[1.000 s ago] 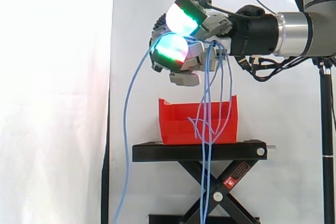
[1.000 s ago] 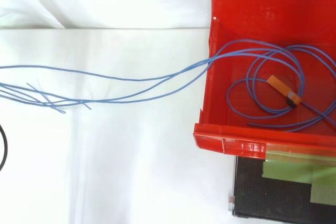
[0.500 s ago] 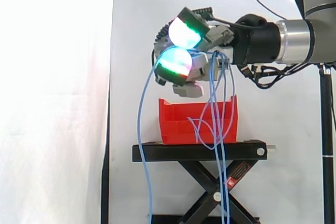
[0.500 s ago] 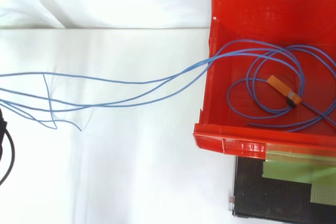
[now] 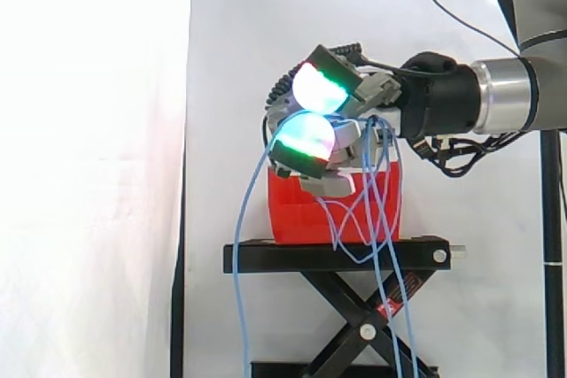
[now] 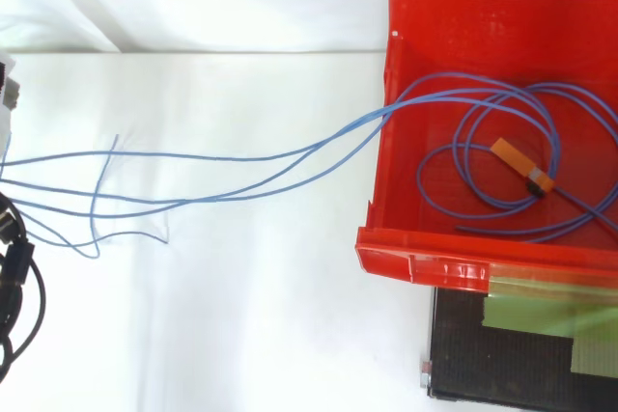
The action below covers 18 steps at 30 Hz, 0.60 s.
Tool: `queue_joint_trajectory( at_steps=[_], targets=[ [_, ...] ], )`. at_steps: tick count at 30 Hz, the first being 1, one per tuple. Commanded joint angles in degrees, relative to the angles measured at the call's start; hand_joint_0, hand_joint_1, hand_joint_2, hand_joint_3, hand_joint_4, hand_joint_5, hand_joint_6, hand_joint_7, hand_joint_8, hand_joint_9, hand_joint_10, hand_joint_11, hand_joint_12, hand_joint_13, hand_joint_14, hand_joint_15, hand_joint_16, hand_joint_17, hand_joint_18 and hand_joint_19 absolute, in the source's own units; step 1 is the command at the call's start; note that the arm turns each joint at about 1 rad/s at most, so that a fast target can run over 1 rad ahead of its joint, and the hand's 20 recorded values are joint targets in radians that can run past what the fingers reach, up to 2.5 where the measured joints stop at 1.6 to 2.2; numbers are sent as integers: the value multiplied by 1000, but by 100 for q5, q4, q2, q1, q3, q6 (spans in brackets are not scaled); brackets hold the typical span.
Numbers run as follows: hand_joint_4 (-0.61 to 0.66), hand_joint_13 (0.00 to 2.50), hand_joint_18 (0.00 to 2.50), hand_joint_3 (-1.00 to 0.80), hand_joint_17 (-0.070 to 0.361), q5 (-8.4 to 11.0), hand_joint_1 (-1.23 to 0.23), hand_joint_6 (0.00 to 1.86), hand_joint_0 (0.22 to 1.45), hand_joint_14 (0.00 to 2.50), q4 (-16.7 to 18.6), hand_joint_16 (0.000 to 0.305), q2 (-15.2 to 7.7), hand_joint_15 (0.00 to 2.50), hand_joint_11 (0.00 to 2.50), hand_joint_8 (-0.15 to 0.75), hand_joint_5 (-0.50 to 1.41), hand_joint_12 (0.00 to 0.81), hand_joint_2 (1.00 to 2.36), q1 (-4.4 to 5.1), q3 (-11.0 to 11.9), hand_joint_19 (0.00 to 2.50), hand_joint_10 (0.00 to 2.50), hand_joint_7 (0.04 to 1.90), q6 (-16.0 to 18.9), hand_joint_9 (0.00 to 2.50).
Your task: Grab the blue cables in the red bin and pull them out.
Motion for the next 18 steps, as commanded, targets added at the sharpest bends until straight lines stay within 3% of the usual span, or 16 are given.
queue_joint_trajectory(
  at_steps=[1,10,18],
  targets=[
    [182,1072,1278,-1000,72,0,-909,809,999,2500,152,32,-1,628,1270,252,842,316,1000,22,-97,1042,905,457,186,1291],
    [179,1072,1278,-1000,72,-35,-910,810,1000,2500,196,32,-1,633,1275,246,843,315,1000,75,-132,1049,904,457,977,1294],
    [187,1075,1277,-1000,74,-17,-910,807,1001,2500,178,33,-1,634,1269,254,845,322,1000,75,-132,1047,901,460,1003,1295]
  ],
)
